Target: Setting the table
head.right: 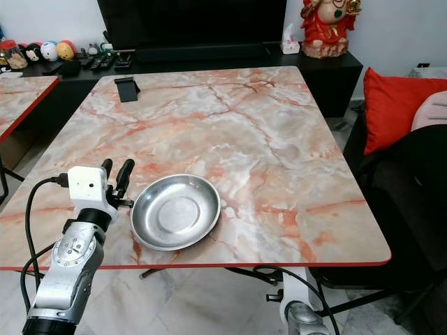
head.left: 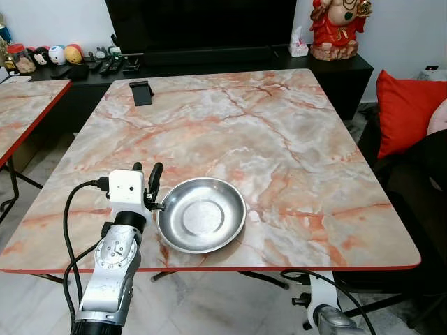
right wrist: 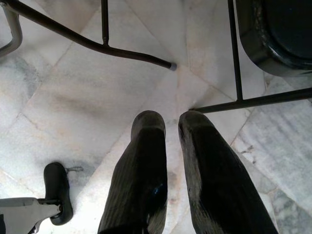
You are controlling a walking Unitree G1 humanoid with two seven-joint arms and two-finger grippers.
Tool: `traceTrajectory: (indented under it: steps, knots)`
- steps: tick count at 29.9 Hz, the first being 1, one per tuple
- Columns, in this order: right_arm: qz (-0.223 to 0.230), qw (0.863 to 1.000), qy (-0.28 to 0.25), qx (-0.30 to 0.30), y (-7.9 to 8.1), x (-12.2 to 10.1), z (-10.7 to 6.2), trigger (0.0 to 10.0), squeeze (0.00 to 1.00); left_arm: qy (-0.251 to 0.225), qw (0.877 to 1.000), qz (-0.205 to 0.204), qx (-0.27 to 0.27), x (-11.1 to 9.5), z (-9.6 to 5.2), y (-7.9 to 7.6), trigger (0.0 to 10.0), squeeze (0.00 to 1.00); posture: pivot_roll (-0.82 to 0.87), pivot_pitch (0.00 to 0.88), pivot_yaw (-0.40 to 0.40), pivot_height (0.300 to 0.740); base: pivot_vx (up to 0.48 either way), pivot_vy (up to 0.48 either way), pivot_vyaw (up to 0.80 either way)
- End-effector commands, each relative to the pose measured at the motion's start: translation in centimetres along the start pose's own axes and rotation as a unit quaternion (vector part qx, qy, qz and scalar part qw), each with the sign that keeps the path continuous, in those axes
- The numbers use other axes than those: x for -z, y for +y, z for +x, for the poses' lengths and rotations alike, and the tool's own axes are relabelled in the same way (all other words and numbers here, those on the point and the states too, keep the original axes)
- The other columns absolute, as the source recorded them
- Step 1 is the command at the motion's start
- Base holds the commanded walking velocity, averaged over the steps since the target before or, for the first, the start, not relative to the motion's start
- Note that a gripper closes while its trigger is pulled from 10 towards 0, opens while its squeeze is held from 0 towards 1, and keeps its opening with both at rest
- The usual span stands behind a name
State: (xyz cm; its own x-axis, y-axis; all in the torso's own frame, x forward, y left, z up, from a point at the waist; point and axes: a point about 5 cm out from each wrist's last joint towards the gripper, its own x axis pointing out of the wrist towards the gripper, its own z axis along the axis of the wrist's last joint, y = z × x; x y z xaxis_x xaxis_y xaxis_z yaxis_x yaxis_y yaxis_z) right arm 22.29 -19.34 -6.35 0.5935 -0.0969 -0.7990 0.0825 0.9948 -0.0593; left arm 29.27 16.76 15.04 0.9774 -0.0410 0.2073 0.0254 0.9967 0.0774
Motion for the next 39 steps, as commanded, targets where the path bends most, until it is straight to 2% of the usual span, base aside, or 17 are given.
traceTrajectory:
  steps: [1, 17, 22, 27, 30, 39]
  knots:
    - [0.005, 1.000, 0.000, -0.005, 0.3, 0.2, 0.0, 10.0, 0.00, -0.001, 1.000, 0.004, -0.001, 0.1, 0.0, 0.3, 10.0, 0.00, -0.10, 0.000, 0.066, 0.740, 0.000, 0.000, 0.00]
    - [0.008, 1.000, -0.005, -0.011, 0.4, 0.1, 0.0, 10.0, 0.00, -0.007, 1.000, -0.008, -0.002, 0.0, 0.0, 0.2, 10.0, 0.00, -0.10, 0.000, 0.069, 0.740, -0.050, 0.000, 0.00]
    - [-0.016, 1.000, -0.013, -0.019, 0.4, -0.1, 0.0, 10.0, 0.00, -0.009, 1.000, -0.009, -0.005, -0.1, 0.0, 0.3, 10.0, 0.00, -0.10, 0.000, 0.069, 0.740, -0.285, 0.000, 0.12]
    - [-0.009, 1.000, -0.016, -0.020, 0.4, -0.1, 0.0, 10.0, 0.00, -0.009, 1.000, -0.009, -0.007, -0.1, 0.1, 0.4, 10.0, 0.00, -0.10, 0.000, 0.069, 0.740, -0.285, 0.000, 0.74]
    - [0.008, 1.000, -0.016, -0.021, 0.5, -0.1, 0.0, 10.0, 0.00, -0.009, 1.000, -0.009, -0.007, -0.1, 0.1, 0.4, 10.0, 0.00, -0.10, 0.000, 0.069, 0.740, -0.286, 0.000, 0.00]
    - [0.009, 1.000, -0.017, -0.017, 0.5, 0.0, 0.0, 10.0, 0.00, -0.015, 1.000, -0.005, -0.022, -0.4, 0.5, 1.2, 10.0, 0.00, -0.10, 0.000, 0.073, 0.740, -0.095, 0.000, 0.00]
